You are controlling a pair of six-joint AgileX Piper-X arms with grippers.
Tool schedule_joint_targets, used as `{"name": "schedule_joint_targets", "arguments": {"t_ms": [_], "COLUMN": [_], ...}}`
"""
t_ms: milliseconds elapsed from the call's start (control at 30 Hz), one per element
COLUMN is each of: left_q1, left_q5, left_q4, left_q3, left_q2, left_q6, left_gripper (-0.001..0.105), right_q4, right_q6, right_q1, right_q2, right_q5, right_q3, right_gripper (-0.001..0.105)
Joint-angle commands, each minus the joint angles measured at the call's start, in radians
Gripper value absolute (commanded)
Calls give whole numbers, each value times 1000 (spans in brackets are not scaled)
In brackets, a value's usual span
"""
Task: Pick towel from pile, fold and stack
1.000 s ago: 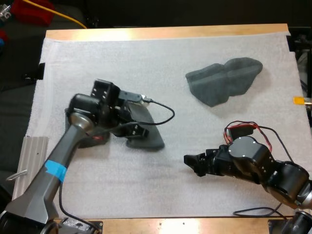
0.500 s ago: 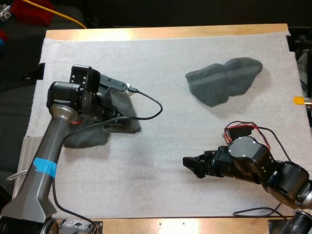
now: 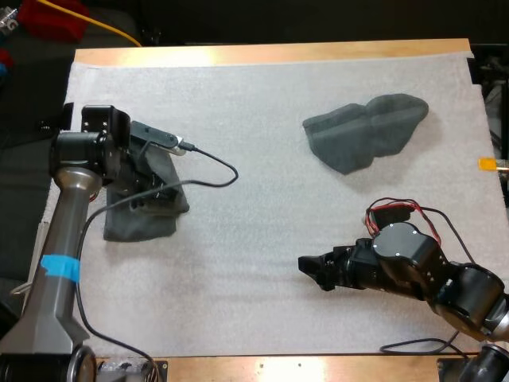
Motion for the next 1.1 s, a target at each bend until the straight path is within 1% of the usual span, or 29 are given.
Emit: {"name": "schedule_joint_targets", "arguments": {"t_ms": [0, 167, 233, 333, 467, 600, 667, 767, 833, 867, 933, 967, 1000, 1033, 1067], "left_q1": [2, 11, 20, 44, 84, 124, 134, 136, 136, 136, 136, 136, 136, 136, 136], "left_q5": [17, 1, -56, -107, -110, -113, -113, -117, -140, -158, -251, -282, -339, -388, -405], "left_q4": [3, 3, 3, 6, 4, -3, -16, -47, -66, -71, -79, -79, -79, -79, -79], "left_q3": [-5, -5, -5, -2, 8, 43, 67, 108, 121, 122, 122, 122, 119, 117, 114], "left_q2": [15, 67, 81, 81, 81, 81, 81, 81, 81, 81, 81, 81, 81, 81, 81], "left_q6": [13, 20, 20, 16, -1, -16, -20, -23, -27, -32, -51, -52, -55, -69, -77], "left_gripper": [0, 0, 0, 0, 0, 0, 3, 21, 40, 45, 62, 65, 70, 70, 70], "right_q4": [-4, 2, 1, 1, 1, 1, 1, 1, 1, 1, 1, 1, 1, 1, 1], "right_q6": [0, 0, 0, 0, 0, 0, 0, -3, -3, -4, -7, -6, -6, -6, -6], "right_q1": [0, 0, 0, 0, 0, 0, 0, 0, 0, 0, 0, 0, 0, 0, 0], "right_q2": [-5, -5, -5, -5, -5, -5, -5, -5, -5, -5, -5, -5, -5, -5, -5], "right_q5": [-13, -13, -13, -13, -13, -13, -10, -10, -10, -10, -10, -10, -10, -10, -10], "right_q3": [-5, -5, -5, -5, -5, -5, -5, -5, -5, -5, -5, -5, -5, -5, -5], "right_gripper": [76, 76, 76, 76, 76, 76, 76, 76, 76, 76, 76, 76, 76, 76, 76]}}
